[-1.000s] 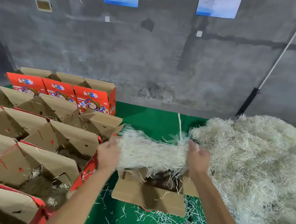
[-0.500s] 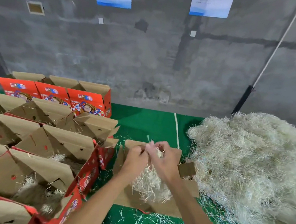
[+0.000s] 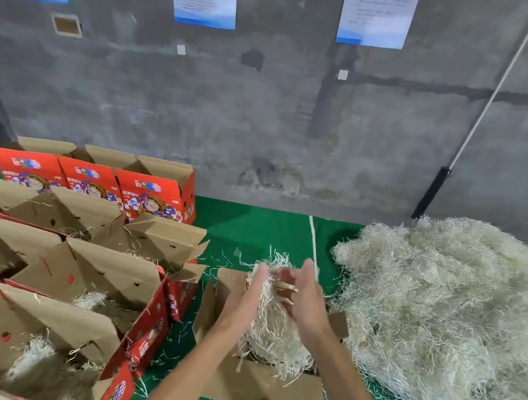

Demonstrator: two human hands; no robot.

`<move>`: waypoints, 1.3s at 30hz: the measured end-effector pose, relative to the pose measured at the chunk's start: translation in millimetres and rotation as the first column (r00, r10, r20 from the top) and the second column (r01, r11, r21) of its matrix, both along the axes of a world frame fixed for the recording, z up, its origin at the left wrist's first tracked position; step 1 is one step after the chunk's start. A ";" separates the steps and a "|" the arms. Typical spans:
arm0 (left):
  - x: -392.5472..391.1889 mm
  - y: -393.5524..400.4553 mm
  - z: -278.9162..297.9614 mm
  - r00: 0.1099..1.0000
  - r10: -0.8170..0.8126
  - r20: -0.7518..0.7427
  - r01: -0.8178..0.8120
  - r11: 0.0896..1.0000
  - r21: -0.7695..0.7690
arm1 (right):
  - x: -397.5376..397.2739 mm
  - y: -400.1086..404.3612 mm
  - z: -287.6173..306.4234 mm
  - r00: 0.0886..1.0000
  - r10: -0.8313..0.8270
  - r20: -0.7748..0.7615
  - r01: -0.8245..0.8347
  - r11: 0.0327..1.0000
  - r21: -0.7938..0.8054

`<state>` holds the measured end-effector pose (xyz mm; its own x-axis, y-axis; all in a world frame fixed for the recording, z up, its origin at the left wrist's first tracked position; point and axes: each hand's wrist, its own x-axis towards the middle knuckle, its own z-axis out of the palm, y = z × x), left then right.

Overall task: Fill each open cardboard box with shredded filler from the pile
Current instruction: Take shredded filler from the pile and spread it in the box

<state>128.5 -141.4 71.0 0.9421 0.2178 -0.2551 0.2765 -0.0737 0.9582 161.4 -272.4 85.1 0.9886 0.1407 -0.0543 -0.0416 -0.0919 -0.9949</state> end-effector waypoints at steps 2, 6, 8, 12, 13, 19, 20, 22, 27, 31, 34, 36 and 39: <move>-2.5 13.4 -6.1 0.991 0.129 0.020 -0.130 0.989 0.065 | -0.9 -12.8 -6.4 0.999 -0.020 0.050 0.020 1.000 0.001; -0.4 13.2 -5.9 0.981 0.183 0.064 -0.186 0.982 0.030 | -3.2 -9.1 -15.4 0.965 -0.158 0.208 0.198 0.961 -0.191; 0.3 -3.5 -0.6 0.970 0.137 0.203 -0.136 0.991 -0.014 | -11.6 11.5 -16.7 0.976 -0.062 0.210 0.114 0.963 -0.244; 2.0 -13.6 -1.5 0.914 0.220 0.340 -0.239 0.971 0.015 | -10.2 19.3 -18.0 0.949 -0.140 0.281 0.197 0.962 -0.189; 2.7 -2.0 -0.7 0.902 0.220 0.371 -0.257 0.965 0.053 | -3.5 9.6 -15.2 0.950 -0.186 0.249 0.235 0.955 -0.182; 5.1 47.5 13.5 0.862 0.440 0.253 -0.447 0.894 -0.029 | 17.0 -28.8 -9.1 0.897 -0.411 0.160 0.425 0.903 -0.061; 4.8 25.9 14.2 0.908 0.349 0.232 -0.355 0.935 -0.019 | 14.5 -12.3 -9.8 0.913 -0.353 0.205 0.377 0.922 -0.086; -3.3 -16.7 11.3 0.974 0.168 0.149 -0.173 0.985 0.018 | 6.3 18.6 -13.1 0.927 -0.224 0.302 0.288 0.940 -0.186; 9.5 13.9 -2.7 0.980 0.118 0.161 -0.138 0.983 0.120 | 16.2 -9.3 -17.4 0.959 -0.179 0.220 0.221 0.957 -0.185; 23.7 38.9 -11.8 0.967 0.243 0.073 -0.246 0.969 0.028 | 18.2 -28.5 -24.8 0.972 -0.197 0.125 0.215 0.963 -0.159; 30.0 76.5 -17.5 0.902 0.432 0.010 -0.432 0.902 -0.002 | 27.1 -65.0 -31.1 0.926 -0.376 0.038 0.378 0.921 -0.099; 26.6 90.1 -16.9 0.886 0.464 -0.020 -0.464 0.885 -0.039 | 33.3 -86.8 -32.1 0.889 -0.456 0.039 0.458 0.887 -0.064; 24.5 68.9 -29.4 0.938 0.336 -0.084 -0.342 0.937 -0.073 | 33.8 -80.6 -36.6 0.947 -0.320 -0.019 0.316 0.941 -0.122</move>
